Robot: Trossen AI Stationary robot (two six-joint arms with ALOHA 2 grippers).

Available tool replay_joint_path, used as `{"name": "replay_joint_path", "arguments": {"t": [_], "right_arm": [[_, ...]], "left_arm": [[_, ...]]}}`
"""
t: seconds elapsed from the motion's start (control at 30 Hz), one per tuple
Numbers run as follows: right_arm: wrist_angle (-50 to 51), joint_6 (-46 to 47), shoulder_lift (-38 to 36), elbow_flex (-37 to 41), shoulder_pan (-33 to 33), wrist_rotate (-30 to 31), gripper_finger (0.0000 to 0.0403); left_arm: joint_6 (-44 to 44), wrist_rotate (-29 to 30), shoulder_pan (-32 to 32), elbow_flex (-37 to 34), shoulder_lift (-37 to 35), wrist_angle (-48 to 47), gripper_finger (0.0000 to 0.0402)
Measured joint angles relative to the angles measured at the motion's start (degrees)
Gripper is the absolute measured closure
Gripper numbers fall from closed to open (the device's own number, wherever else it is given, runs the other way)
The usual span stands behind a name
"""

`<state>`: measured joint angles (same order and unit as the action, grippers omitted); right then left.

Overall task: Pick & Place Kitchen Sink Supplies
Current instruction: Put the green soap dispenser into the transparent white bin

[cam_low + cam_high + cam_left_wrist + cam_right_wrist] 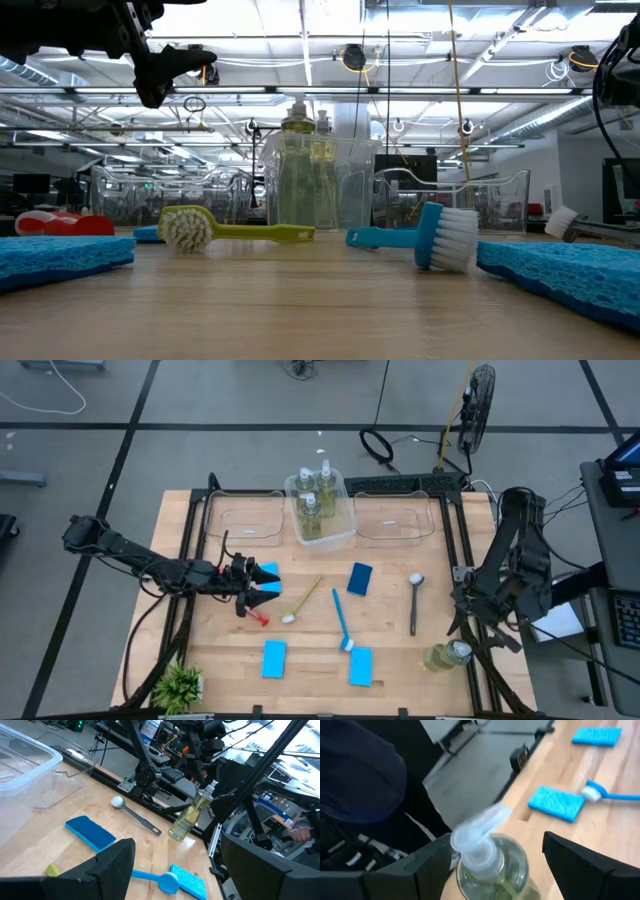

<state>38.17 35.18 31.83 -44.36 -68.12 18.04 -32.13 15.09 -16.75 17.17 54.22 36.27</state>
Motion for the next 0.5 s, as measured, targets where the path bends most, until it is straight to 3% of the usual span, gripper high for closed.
{"name": "replay_joint_path", "arguments": {"t": [0.5], "right_arm": [[-6.5,1.7,-0.3,7.4,0.0,-0.1,0.0108]], "left_arm": [[-0.1,0.0,0.0,0.0,0.0,0.0,0.0105]]}}
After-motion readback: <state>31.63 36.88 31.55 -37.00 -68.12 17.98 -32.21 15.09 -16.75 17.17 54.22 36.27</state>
